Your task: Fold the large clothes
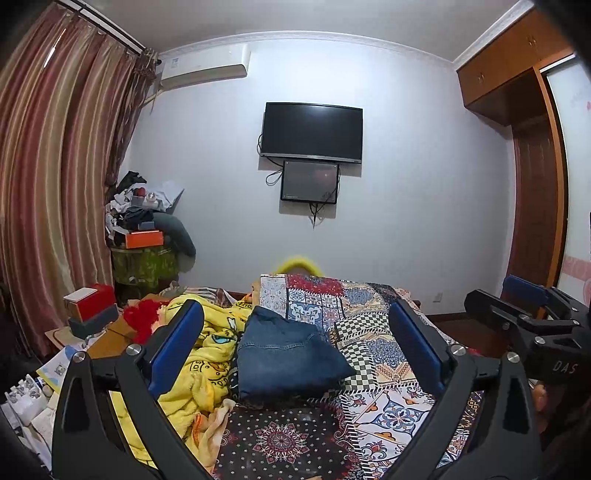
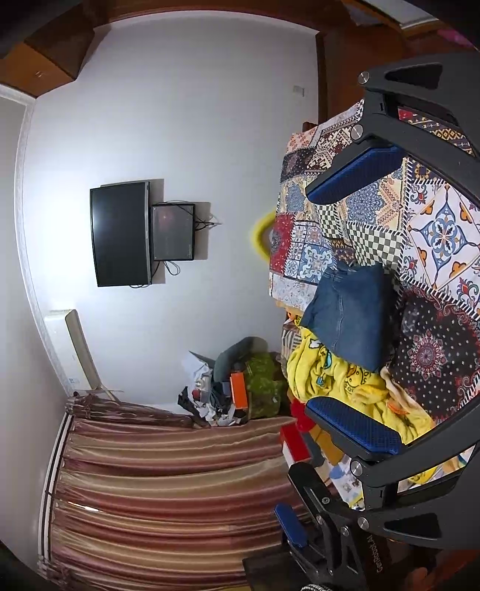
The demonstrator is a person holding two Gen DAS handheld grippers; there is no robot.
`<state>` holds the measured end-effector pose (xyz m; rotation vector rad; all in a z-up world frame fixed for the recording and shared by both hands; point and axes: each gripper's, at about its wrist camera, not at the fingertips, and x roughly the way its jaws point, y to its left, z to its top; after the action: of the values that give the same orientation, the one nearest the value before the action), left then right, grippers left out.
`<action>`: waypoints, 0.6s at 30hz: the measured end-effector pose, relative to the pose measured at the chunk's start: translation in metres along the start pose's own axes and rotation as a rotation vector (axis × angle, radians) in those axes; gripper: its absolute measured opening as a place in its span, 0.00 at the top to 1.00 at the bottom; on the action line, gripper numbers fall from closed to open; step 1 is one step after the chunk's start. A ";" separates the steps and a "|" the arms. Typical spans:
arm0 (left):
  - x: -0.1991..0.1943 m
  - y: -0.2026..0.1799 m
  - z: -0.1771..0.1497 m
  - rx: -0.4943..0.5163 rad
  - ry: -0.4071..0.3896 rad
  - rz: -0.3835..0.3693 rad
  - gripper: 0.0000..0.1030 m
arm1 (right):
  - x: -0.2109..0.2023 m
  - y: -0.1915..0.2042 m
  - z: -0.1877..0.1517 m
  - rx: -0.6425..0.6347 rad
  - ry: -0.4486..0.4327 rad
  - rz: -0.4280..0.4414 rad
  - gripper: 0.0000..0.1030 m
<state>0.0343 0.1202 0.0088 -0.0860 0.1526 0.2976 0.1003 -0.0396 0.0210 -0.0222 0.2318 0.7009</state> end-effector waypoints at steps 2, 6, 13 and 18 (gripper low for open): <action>0.000 0.000 0.000 -0.002 -0.002 -0.001 0.02 | 0.000 0.000 0.000 -0.001 0.002 -0.001 0.00; 0.000 0.000 0.000 -0.002 -0.001 0.000 0.02 | 0.000 -0.001 0.000 -0.001 0.006 0.002 0.00; 0.000 -0.001 0.000 -0.001 0.000 0.002 0.02 | 0.000 -0.001 0.000 -0.001 0.006 0.002 0.00; 0.001 -0.001 -0.001 -0.001 0.001 0.000 0.02 | 0.000 -0.002 0.000 0.002 0.006 0.003 0.00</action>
<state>0.0354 0.1193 0.0081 -0.0877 0.1536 0.2976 0.1017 -0.0413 0.0214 -0.0216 0.2385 0.7038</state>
